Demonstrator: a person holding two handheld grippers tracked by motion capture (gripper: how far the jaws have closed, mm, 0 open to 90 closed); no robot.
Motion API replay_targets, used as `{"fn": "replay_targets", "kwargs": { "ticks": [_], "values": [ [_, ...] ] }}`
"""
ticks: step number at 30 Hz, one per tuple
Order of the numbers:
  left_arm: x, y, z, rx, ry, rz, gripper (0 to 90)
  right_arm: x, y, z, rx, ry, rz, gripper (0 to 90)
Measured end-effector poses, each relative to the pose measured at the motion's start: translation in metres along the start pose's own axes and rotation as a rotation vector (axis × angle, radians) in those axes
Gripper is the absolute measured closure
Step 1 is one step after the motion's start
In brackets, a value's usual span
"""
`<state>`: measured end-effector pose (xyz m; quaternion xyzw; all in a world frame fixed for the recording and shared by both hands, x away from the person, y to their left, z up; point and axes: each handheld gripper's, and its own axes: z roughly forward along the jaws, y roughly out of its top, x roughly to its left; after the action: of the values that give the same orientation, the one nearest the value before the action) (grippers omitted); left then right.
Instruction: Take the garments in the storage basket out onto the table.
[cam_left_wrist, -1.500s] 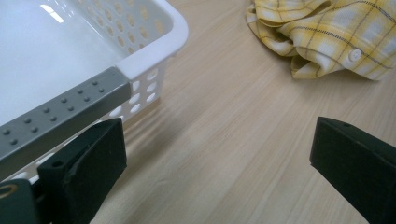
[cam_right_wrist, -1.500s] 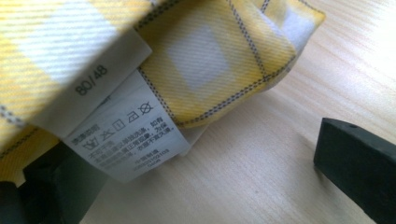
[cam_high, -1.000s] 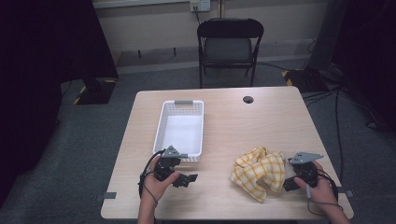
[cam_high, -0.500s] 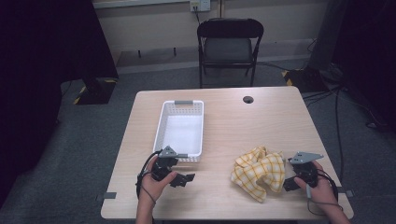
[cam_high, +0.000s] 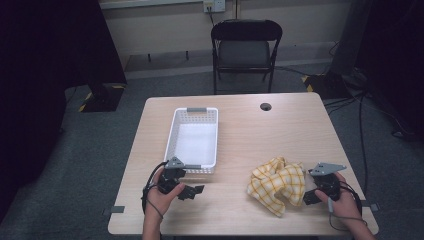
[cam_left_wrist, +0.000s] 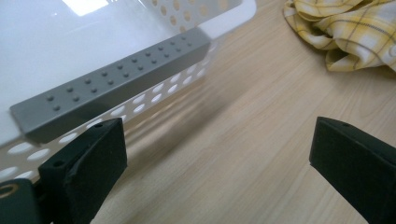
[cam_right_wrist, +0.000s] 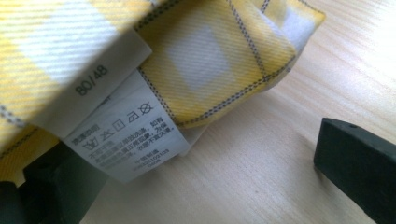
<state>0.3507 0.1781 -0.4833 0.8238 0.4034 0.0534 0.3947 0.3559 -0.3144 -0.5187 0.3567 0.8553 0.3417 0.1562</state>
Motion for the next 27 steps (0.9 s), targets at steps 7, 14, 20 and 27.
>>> {"fn": "replay_targets", "kwargs": {
  "ticks": [7,14,20,27],
  "values": [
    [0.005,-0.003,-0.003,-0.003,0.008,-0.014,3.6,0.000,0.000,0.000,0.000,0.000,0.000,0.0],
    [0.009,-0.007,-0.004,0.019,0.050,-0.021,3.6,0.000,0.000,0.000,0.000,0.000,0.000,0.0],
    [0.011,-0.009,-0.005,0.020,0.072,-0.020,3.6,0.000,0.000,0.000,0.000,0.000,0.000,0.0],
    [0.017,-0.014,-0.009,0.015,0.097,-0.032,3.7,0.000,0.000,0.000,0.000,0.000,0.000,0.0]
  ]
}}
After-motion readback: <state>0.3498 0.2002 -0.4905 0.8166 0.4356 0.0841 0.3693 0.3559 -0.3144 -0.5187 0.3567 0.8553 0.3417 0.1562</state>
